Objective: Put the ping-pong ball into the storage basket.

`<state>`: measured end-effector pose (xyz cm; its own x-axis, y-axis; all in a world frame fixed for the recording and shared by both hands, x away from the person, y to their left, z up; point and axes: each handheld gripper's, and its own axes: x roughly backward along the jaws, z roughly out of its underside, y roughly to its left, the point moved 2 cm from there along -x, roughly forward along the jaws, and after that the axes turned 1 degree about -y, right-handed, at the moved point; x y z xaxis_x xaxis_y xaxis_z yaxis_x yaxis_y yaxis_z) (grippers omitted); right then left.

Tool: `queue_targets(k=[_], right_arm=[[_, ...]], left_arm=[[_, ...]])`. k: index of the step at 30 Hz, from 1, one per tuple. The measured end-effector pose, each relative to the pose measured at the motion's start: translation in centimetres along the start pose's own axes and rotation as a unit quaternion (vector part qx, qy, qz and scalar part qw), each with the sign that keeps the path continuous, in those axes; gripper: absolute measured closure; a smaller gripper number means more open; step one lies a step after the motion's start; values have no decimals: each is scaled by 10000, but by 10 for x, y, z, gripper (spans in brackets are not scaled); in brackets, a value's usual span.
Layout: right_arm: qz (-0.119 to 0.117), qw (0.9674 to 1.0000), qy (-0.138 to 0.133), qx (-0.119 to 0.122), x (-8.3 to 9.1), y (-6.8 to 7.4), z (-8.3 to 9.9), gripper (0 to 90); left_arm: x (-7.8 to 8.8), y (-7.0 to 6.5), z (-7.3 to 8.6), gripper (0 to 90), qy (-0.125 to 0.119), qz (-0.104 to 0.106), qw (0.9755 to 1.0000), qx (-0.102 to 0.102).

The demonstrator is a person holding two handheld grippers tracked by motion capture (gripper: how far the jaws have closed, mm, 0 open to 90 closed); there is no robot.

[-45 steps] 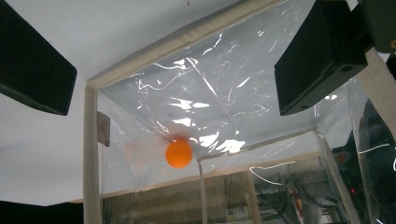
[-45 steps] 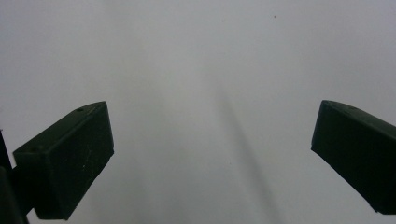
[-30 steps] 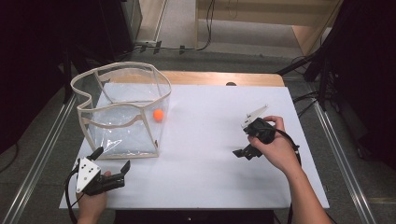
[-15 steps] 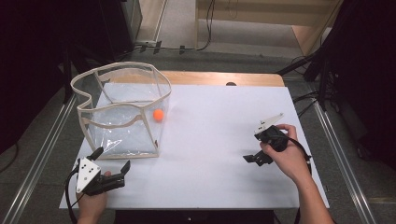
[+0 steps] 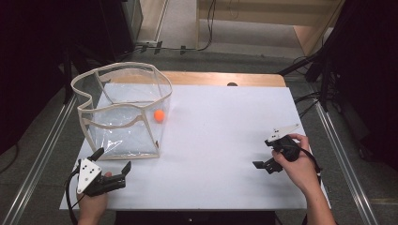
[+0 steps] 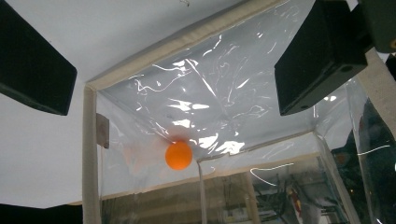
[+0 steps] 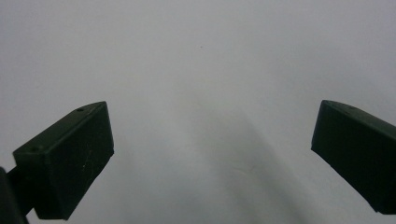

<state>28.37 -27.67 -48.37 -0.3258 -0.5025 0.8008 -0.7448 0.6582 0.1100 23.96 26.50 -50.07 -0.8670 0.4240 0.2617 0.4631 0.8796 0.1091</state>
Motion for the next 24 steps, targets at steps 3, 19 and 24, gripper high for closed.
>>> queue_targets(k=[3, 19, 24], right_arm=[[10, 10000, -34, -16, 1, -1, 5, 0], [107, 9987, -426, -257, 7, -5, 29, 0], [117, 9980, -548, -303, 8, -6, 36, 0]], left_arm=[[0, 0, 0, 0, -2, 1, 10000, 20], [0, 0, 0, 0, 3, -1, 10000, 14], [0, 0, 0, 0, -7, 8, 10000, 10]])
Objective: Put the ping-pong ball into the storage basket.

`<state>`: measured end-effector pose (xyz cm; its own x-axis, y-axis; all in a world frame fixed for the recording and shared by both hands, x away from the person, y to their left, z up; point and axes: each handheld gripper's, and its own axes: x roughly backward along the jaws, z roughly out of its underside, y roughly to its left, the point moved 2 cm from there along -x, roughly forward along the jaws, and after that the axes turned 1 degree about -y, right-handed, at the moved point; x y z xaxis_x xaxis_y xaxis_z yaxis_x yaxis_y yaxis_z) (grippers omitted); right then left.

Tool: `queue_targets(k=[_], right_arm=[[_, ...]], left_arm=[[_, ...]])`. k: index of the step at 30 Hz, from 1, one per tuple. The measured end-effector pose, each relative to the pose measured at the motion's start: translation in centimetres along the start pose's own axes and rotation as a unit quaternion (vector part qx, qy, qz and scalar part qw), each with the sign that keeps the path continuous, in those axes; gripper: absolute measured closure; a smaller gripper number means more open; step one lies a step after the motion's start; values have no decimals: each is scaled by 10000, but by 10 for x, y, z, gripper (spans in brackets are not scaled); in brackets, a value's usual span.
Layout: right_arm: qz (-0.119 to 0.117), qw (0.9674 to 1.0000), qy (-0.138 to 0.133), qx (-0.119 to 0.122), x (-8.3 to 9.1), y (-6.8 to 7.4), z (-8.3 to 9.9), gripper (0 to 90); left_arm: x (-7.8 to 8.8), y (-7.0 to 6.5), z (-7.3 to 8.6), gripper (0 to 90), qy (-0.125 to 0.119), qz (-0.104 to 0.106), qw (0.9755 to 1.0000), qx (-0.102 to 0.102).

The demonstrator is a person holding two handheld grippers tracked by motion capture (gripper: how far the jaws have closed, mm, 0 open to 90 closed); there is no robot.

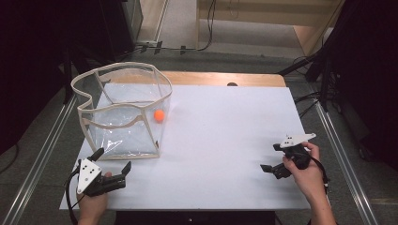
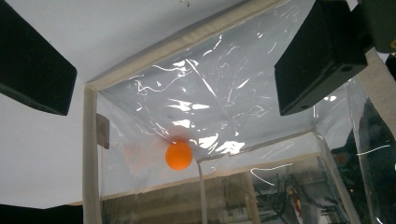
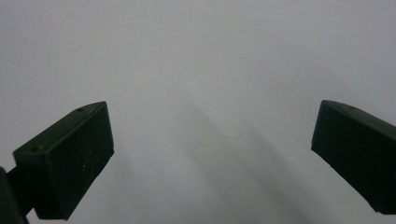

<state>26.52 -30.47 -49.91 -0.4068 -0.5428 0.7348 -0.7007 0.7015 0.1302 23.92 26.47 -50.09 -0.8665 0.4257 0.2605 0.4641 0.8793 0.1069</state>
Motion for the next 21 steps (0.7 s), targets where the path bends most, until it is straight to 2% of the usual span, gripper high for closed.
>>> queue_targets(k=[12, 21], right_arm=[[-20, 9994, -302, -194, 7, -5, 12, 0], [-10, 9975, -620, -347, 11, -10, 22, 0]], left_arm=[[1, 0, 0, 0, -24, 9, 10000, 6], [2, 2, -1, 0, -94, 6, 9999, 67]])
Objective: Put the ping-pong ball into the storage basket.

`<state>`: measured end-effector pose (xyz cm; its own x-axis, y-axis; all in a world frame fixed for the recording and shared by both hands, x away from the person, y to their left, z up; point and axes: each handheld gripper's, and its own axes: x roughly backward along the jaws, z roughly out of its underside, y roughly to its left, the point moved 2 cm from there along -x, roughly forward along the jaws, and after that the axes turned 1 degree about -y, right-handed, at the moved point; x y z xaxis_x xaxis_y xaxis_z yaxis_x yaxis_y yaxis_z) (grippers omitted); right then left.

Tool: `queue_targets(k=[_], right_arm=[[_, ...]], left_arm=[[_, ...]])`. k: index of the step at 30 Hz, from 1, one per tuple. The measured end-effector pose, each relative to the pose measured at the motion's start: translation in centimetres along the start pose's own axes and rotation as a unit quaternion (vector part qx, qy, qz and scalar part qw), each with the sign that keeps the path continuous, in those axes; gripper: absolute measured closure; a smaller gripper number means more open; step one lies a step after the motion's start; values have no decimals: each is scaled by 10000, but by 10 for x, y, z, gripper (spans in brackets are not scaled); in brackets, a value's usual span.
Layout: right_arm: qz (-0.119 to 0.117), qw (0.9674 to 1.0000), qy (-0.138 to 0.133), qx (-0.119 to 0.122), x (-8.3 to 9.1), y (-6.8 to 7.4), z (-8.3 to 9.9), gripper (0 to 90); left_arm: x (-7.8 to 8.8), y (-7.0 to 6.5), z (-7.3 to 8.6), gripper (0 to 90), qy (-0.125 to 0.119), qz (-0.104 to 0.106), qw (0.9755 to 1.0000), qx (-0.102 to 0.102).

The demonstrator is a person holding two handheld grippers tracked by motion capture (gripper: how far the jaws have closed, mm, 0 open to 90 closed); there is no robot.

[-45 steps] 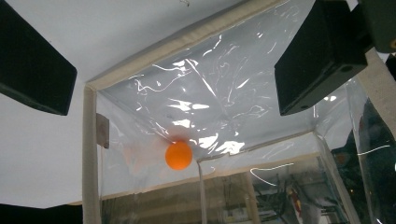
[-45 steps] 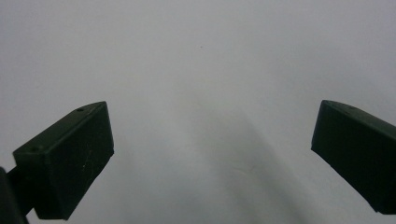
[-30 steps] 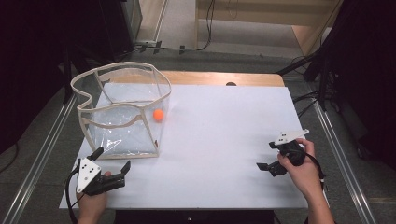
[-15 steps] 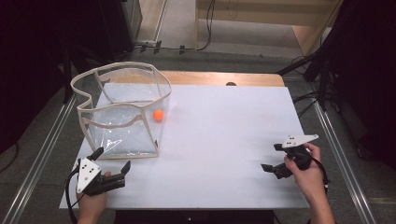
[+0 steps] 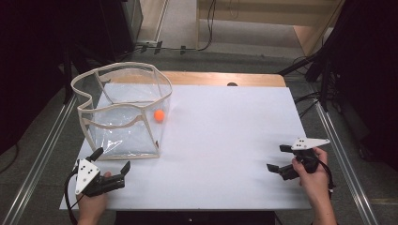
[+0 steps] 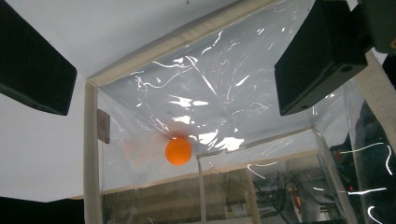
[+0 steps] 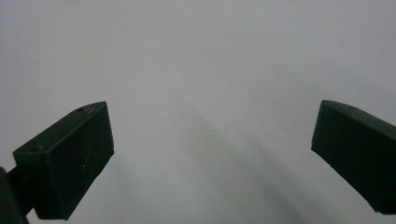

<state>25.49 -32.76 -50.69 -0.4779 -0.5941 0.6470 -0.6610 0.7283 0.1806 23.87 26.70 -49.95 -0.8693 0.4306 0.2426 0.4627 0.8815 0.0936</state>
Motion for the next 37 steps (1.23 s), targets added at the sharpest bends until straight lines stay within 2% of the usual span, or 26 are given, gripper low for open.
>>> queue_targets(k=[2, 5, 8, 12, 15, 18, 19, 21, 26, 27, 37], right_arm=[[23, 10000, -85, -13, 2, -2, 2, 0], [-22, 9993, -375, -63, 7, -5, 3, 0], [79, 9992, -398, 16, 11, -6, 6, 0], [-157, 9980, -600, -157, 12, -10, 15, 0], [-94, 9985, -524, -140, 8, -12, 17, 0], [-22, 9977, -667, -131, 8, -13, 17, 0], [-2, 9966, -810, -170, 10, -13, 18, 0], [24, 9961, -856, -188, 11, -13, 18, 0], [68, 9958, -903, -152, 14, -12, 17, 0], [160, 9955, -916, -155, 15, -11, 16, 0], [112, 9966, -806, -120, 10, -9, 17, 0]], left_arm=[[0, 1, 0, 0, -31, -34, 10000, 50], [0, 1, -1, 0, -21, -90, 9999, 48], [0, 0, 0, 0, -27, -79, 10000, 4], [3, 1, 0, 0, -113, -34, 9999, 51], [3, 2, 0, 0, -116, -40, 9999, 64], [2, 1, 0, 0, -129, -24, 9999, 49], [2, 0, 0, 0, -134, -10, 9999, 38], [3, 1, 0, 0, -137, 1, 9999, 39], [3, 2, 0, 0, -135, 5, 9999, 87], [3, 1, 0, 0, -115, 10, 9999, 63], [3, 1, 0, 0, -106, -32, 9999, 79]])
